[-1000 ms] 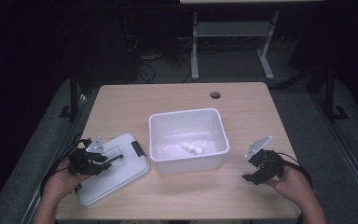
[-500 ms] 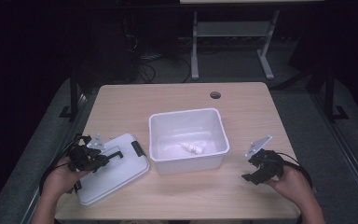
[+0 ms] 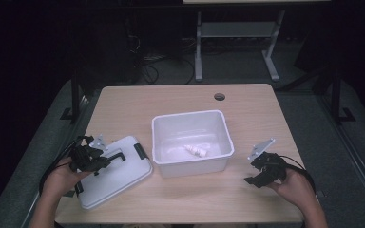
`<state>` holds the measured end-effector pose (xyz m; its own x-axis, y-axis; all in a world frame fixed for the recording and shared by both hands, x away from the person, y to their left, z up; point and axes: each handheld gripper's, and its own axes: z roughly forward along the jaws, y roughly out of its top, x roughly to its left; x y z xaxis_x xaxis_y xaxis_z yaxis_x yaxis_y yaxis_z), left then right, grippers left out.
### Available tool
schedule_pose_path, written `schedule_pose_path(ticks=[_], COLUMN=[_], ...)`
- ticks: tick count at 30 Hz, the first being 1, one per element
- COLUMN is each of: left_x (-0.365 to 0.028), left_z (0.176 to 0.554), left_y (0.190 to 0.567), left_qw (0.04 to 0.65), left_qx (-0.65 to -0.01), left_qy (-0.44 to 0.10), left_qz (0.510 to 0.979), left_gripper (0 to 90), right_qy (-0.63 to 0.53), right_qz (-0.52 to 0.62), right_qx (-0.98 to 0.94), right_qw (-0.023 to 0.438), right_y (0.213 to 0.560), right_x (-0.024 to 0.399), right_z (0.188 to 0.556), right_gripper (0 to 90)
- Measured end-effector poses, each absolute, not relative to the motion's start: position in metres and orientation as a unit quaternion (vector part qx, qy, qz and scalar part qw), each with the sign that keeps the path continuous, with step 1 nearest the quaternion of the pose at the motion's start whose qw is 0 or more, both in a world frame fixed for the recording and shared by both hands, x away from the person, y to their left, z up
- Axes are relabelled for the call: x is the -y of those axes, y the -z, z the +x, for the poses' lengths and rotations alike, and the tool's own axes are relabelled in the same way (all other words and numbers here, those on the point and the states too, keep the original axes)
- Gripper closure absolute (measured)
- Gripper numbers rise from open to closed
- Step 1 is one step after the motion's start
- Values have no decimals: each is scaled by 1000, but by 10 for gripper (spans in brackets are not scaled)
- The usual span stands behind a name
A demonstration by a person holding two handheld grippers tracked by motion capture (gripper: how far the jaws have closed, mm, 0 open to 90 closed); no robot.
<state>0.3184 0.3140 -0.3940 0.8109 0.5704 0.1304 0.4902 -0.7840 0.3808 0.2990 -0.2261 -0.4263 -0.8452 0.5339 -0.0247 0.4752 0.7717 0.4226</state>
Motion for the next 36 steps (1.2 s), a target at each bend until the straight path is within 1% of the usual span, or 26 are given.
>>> schedule_pose_path(ticks=[10, 18, 36], left_x=[-311, -310, -315], left_z=[320, 321, 318], left_y=[393, 392, 381], left_qw=[163, 156, 163], left_qx=[-275, -267, -266], left_qy=[-108, -104, -105], left_qz=[941, 945, 944], left_gripper=[836, 841, 842], right_qy=[-202, -203, -199], right_qz=[271, 271, 275], right_qx=[-938, -938, -937], right_qw=[76, 78, 80], right_y=[426, 426, 426], right_x=[227, 226, 226], right_z=[299, 298, 297], right_gripper=[341, 340, 335])
